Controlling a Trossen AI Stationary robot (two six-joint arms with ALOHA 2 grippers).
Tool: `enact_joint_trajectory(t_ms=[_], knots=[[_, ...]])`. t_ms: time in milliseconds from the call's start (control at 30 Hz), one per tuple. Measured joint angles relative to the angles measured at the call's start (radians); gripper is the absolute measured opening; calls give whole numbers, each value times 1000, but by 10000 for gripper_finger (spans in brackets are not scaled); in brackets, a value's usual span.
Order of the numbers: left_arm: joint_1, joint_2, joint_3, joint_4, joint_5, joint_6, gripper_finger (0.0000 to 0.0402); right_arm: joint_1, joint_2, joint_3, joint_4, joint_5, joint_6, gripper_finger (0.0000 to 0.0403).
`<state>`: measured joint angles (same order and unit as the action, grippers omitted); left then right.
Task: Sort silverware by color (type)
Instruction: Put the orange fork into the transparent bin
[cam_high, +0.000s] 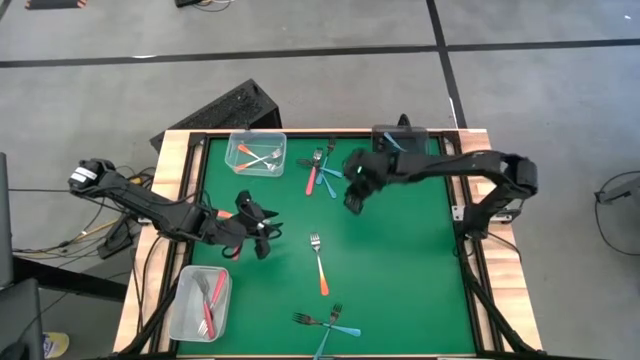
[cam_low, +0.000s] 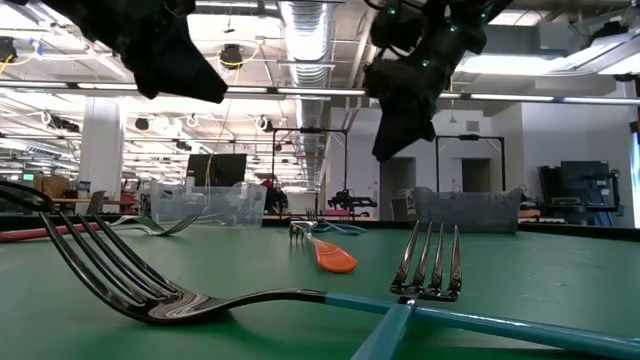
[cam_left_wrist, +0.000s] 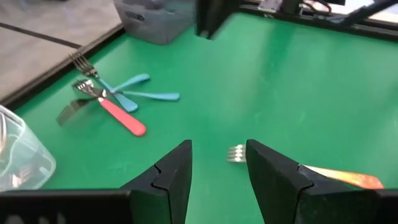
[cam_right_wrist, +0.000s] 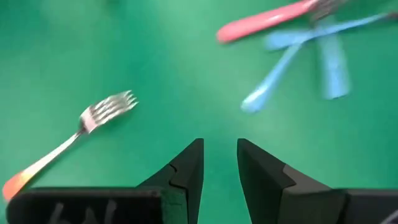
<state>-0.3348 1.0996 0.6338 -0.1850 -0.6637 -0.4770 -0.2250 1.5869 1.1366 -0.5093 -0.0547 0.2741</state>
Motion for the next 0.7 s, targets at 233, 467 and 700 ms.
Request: enact_joint_trajectory(t_ms=[233, 467, 700], knots=[[-25, 0, 0, -20, -41, -42, 139, 202, 126, 0, 83, 0, 53, 122], [-24, 0, 0, -17, -45, -55, 139, 265, 157, 0, 192, 2, 96, 122], [-24, 0, 0, -18, -44, -72, 139, 305, 195, 1, 388, 4, 117, 125]])
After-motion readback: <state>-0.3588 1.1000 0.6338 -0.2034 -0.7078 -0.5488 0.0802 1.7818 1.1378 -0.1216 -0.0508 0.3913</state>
